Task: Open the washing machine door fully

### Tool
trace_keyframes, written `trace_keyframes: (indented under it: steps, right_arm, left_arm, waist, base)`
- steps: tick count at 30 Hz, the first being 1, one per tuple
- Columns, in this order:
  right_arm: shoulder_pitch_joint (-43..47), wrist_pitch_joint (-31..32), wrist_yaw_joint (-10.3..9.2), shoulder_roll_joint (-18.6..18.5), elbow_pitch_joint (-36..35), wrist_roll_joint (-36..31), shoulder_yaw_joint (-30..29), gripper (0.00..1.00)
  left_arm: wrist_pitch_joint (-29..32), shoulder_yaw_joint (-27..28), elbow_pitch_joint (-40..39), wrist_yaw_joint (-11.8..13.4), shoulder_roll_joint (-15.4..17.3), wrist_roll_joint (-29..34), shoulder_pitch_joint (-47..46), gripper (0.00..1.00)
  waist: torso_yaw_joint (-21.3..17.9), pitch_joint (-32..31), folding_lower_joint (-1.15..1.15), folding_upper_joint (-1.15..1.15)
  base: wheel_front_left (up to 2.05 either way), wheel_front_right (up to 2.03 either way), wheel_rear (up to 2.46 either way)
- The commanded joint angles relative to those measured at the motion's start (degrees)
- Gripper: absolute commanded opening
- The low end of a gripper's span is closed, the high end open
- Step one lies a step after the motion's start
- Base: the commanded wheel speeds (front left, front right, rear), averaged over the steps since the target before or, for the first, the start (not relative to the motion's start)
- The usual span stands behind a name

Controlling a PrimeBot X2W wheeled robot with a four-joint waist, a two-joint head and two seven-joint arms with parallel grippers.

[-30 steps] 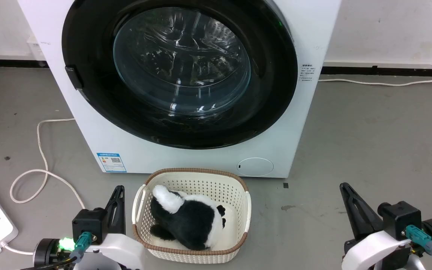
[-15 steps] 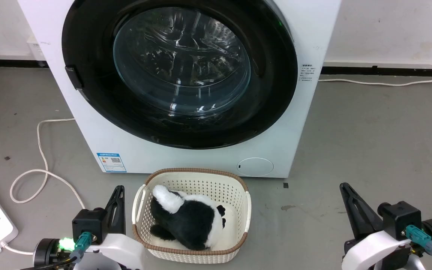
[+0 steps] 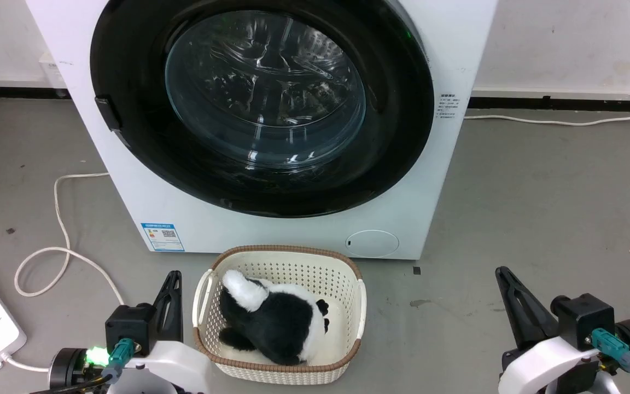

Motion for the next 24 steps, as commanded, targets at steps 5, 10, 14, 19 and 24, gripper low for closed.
trace_keyframes:
  steps: [5,10,14,19,24]
  right_arm:
    - [0.41,0.08,-0.06,0.16,0.13,-0.43,-0.05,0.0]
    - [0.41,0.08,-0.06,0.16,0.13,-0.43,-0.05,0.0]
    - [0.41,0.08,-0.06,0.16,0.13,-0.43,-0.05,0.0]
    - [0.41,0.08,-0.06,0.16,0.13,-0.43,-0.05,0.0]
    - [0.01,-0.04,0.01,0.0,0.0,0.07,0.03,1.0]
  left_arm:
    - [0.03,0.01,-0.19,0.15,0.11,0.18,0.18,0.0]
    - [0.03,0.01,-0.19,0.15,0.11,0.18,0.18,0.0]
    - [0.03,0.01,-0.19,0.15,0.11,0.18,0.18,0.0]
    - [0.03,0.01,-0.19,0.15,0.11,0.18,0.18,0.0]
    - [-0.04,0.01,0.04,0.0,-0.01,-0.01,0.01,1.0]
  waist:
    - [0.0,0.0,0.0,0.0]
    - [0.0,0.0,0.0,0.0]
    - [0.0,0.0,0.0,0.0]
    - [0.0,0.0,0.0,0.0]
    - [0.0,0.01,0.0,0.0]
  base:
    - [0.0,0.0,0.0]
    - [0.0,0.0,0.0]
    - [0.0,0.0,0.0]
    - [0.0,0.0,0.0]
    - [0.0,0.0,0.0]
